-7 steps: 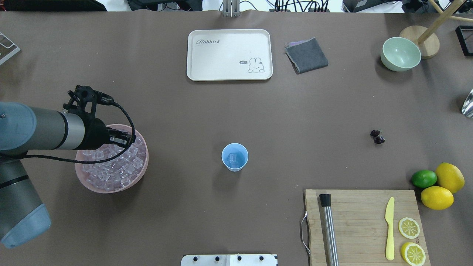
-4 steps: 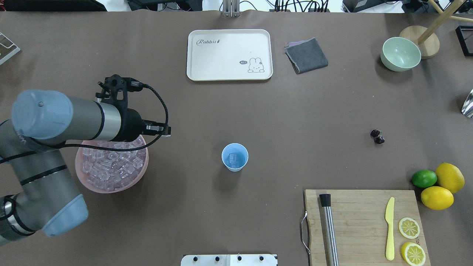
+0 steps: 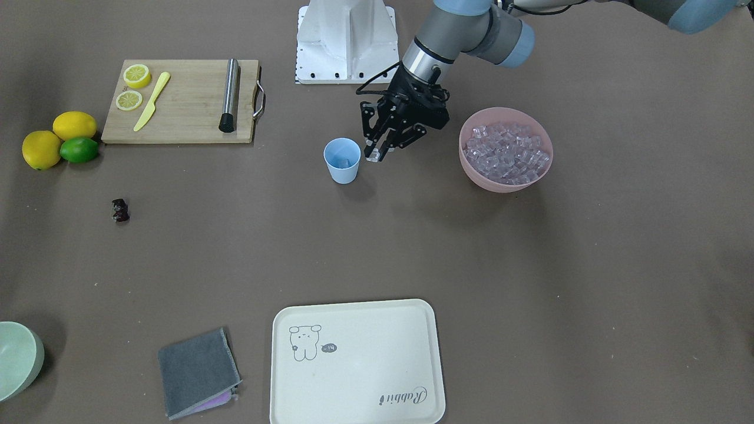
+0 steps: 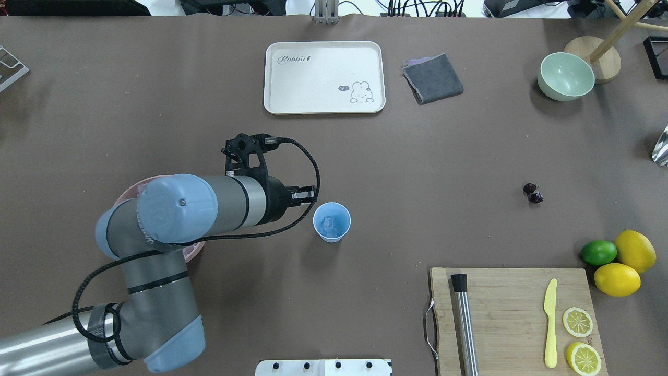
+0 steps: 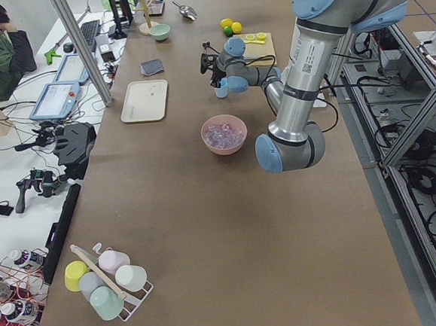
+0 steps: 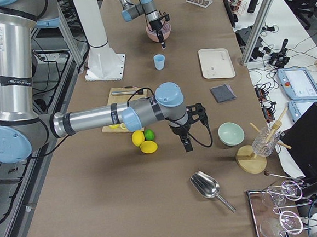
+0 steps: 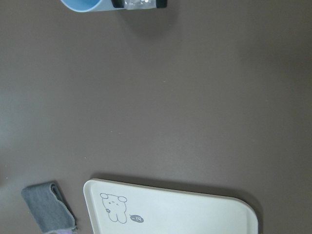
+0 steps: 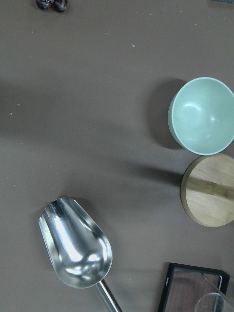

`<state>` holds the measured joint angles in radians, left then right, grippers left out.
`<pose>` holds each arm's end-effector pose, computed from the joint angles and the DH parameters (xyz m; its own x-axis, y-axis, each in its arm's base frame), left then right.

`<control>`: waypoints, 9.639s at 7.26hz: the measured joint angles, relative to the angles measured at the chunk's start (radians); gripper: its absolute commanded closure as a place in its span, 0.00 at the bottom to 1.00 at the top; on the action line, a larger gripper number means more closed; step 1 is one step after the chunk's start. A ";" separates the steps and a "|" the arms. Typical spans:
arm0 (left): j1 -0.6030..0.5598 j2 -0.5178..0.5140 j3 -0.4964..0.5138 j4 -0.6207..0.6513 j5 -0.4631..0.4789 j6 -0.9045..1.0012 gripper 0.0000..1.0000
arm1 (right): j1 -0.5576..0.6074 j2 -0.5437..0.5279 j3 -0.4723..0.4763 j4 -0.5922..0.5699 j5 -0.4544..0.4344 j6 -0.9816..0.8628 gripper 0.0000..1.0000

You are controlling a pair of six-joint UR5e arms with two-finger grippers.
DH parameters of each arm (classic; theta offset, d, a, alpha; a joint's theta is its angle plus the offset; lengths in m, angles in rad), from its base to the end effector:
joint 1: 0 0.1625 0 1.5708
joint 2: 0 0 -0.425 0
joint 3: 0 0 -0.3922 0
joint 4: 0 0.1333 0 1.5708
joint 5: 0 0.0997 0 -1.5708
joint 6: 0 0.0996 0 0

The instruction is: Put ice and cherries in cup

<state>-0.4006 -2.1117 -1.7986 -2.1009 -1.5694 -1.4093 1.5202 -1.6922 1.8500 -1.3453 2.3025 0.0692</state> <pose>0.5221 -0.3660 0.1849 0.3071 0.0446 -0.9506 0.3463 0.9252 0.1553 0.0436 -0.4588 0.5542 0.7319 -0.2224 0.6440 -0.0037 0.9439 0.3302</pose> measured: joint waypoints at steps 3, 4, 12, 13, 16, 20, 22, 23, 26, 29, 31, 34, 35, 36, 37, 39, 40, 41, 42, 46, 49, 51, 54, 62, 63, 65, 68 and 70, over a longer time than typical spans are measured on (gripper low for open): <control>0.095 -0.040 0.023 -0.001 0.129 -0.061 0.94 | 0.000 0.000 -0.001 0.000 0.000 0.001 0.00; 0.107 -0.040 0.023 -0.001 0.140 -0.061 0.62 | 0.000 0.000 -0.001 0.000 0.000 0.000 0.00; 0.102 0.059 -0.071 0.036 0.142 -0.022 0.02 | 0.000 0.000 0.002 0.001 0.035 0.005 0.00; 0.089 0.136 -0.161 0.124 0.137 0.053 0.02 | -0.002 0.001 0.003 0.001 0.039 0.009 0.00; -0.120 0.318 -0.415 0.527 -0.078 0.368 0.02 | -0.038 0.004 0.022 0.042 0.039 0.117 0.00; -0.745 0.694 -0.409 0.623 -0.512 1.234 0.02 | -0.126 0.005 0.026 0.167 0.030 0.306 0.00; -1.090 0.746 -0.190 0.621 -0.616 1.659 0.02 | -0.143 0.005 0.027 0.187 0.028 0.333 0.00; -1.207 0.748 -0.125 0.625 -0.635 1.737 0.02 | -0.159 0.008 0.029 0.191 0.022 0.354 0.00; -1.362 0.823 -0.064 0.620 -0.803 1.784 0.02 | -0.284 0.073 0.027 0.185 -0.076 0.462 0.00; -1.377 0.847 -0.061 0.591 -0.838 1.786 0.02 | -0.469 0.151 -0.028 0.189 -0.219 0.574 0.00; -1.377 0.849 -0.054 0.563 -0.839 1.788 0.02 | -0.567 0.156 -0.049 0.194 -0.302 0.591 0.00; -1.377 0.849 -0.054 0.551 -0.839 1.791 0.02 | -0.684 0.145 -0.050 0.191 -0.417 0.690 0.11; -1.377 0.850 -0.054 0.544 -0.839 1.792 0.02 | -0.706 0.140 -0.050 0.187 -0.450 0.705 0.22; -1.377 0.850 -0.054 0.535 -0.839 1.792 0.02 | -0.716 0.130 -0.046 0.186 -0.467 0.711 0.31; -1.377 0.850 -0.053 0.530 -0.840 1.793 0.02 | -0.724 0.121 -0.040 0.185 -0.475 0.713 0.34; -1.376 0.851 -0.053 0.528 -0.856 1.793 0.02 | -0.746 0.116 -0.034 0.184 -0.481 0.719 0.37; -1.376 0.851 -0.053 0.527 -0.864 1.793 0.02 | -0.763 0.119 -0.033 0.184 -0.495 0.742 0.45; -1.376 0.851 -0.053 0.527 -0.866 1.793 0.02 | -0.783 0.122 -0.033 0.184 -0.516 0.772 0.54; -1.376 0.851 -0.052 0.528 -0.867 1.793 0.02 | -0.794 0.121 -0.033 0.184 -0.529 0.787 0.64; -1.376 0.851 -0.051 0.529 -0.868 1.793 0.02 | -0.796 0.105 -0.028 0.184 -0.549 0.792 0.95; -1.375 0.852 -0.046 0.529 -0.868 1.793 0.02 | -0.798 0.116 -0.024 0.183 -0.550 0.790 1.00; -1.375 0.852 -0.045 0.529 -0.868 1.793 0.02 | -0.799 0.169 -0.010 0.174 -0.549 0.793 1.00; -1.374 0.852 -0.045 0.528 -0.868 1.794 0.02 | -0.866 0.328 0.047 0.165 -0.561 0.921 1.00; -1.376 0.901 -0.038 0.408 -0.867 1.793 0.02 | -1.144 0.651 0.047 0.165 -0.685 1.107 0.00; -1.377 0.901 -0.032 0.407 -0.868 1.793 0.02 | -1.147 0.651 0.045 0.164 -0.703 1.109 0.00; -1.377 0.901 -0.028 0.407 -0.868 1.793 0.02 | -1.148 0.650 0.046 0.165 -0.712 1.108 0.00; -1.376 0.908 -0.017 0.415 -0.867 1.790 0.02 | -1.105 0.642 0.054 0.015 -0.567 1.099 0.00; -1.366 0.905 -0.013 0.419 -0.889 1.723 0.02 | -0.999 0.619 0.063 -0.091 -0.447 1.052 0.00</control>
<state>-1.7665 -1.2066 -1.8117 -1.6819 -2.4586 0.3138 0.5212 -1.0729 1.9127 -1.4363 1.8559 1.1209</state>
